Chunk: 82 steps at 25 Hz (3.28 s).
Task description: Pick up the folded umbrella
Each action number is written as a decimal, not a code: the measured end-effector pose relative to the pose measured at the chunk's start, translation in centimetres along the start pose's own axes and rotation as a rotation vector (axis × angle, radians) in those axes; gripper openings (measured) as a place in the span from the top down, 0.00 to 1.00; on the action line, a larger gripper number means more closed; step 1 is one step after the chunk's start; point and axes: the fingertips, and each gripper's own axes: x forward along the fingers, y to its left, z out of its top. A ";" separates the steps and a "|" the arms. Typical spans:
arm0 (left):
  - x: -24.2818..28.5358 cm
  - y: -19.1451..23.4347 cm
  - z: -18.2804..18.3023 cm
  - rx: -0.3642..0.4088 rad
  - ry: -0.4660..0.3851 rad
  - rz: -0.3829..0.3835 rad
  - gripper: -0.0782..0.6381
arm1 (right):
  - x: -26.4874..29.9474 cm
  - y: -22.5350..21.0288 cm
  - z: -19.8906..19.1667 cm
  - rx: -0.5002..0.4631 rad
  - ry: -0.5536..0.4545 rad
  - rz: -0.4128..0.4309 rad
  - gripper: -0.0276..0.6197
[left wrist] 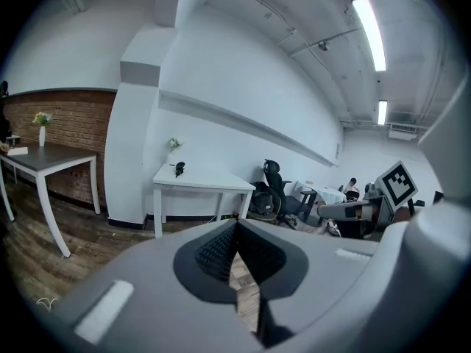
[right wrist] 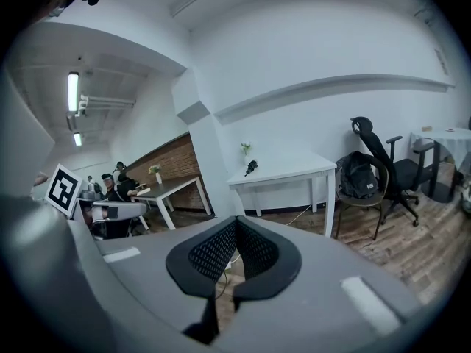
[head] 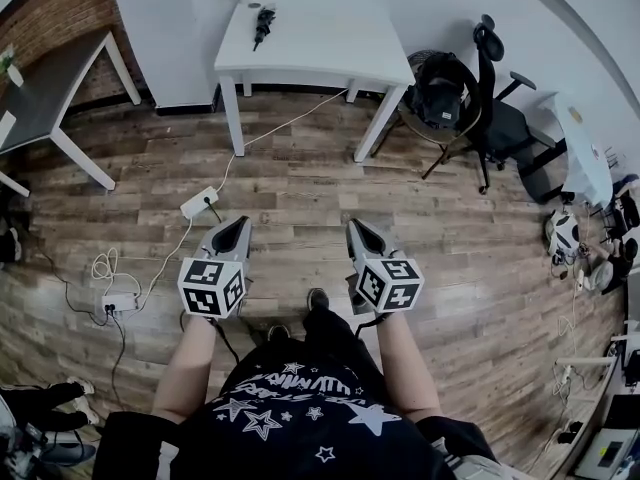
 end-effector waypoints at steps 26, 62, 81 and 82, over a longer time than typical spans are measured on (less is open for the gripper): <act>22.8 7.3 9.2 -0.019 0.014 0.127 0.89 | 23.4 -15.2 12.7 0.043 -0.017 0.086 0.93; 46.7 19.9 20.5 -0.038 -0.004 0.204 0.89 | 46.4 -26.3 22.4 0.097 0.044 0.094 0.93; 61.9 33.3 26.3 -0.115 0.106 0.169 0.89 | 63.9 -26.7 30.1 0.076 0.128 0.051 0.93; 62.6 33.8 26.4 -0.117 0.115 0.169 0.89 | 64.6 -26.8 30.3 0.076 0.131 0.049 0.93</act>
